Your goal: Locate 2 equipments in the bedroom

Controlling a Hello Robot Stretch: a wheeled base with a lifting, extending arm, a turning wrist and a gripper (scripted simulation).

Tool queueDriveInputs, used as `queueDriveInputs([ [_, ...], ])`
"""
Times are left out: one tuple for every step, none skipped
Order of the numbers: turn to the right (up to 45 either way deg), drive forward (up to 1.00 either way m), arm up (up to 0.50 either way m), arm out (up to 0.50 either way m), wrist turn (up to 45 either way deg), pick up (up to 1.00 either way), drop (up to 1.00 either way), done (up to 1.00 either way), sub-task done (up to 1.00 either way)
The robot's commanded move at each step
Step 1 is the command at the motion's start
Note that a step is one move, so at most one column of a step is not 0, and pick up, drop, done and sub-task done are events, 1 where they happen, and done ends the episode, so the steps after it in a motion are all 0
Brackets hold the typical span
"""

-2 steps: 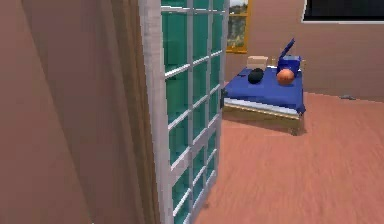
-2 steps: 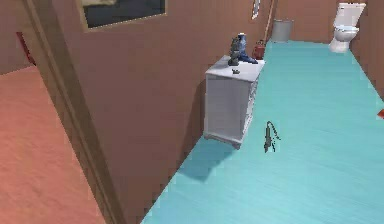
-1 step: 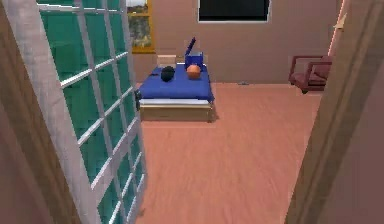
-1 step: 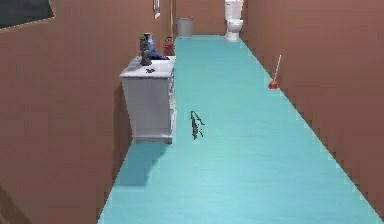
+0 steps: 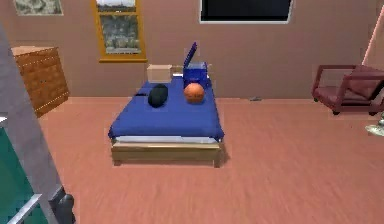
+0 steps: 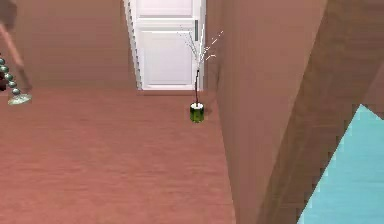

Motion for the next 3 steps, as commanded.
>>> queueDriveInputs([
  [0.0,1.00,0.00,0.00,0.0,0.00,0.00,0.00,0.00],
  [6.0,0.00,0.00,0.00,0.0,0.00,0.00,0.00,0.00],
  [0.0,0.30,0.00,0.00,0.0,0.00,0.00,0.00,0.00],
])
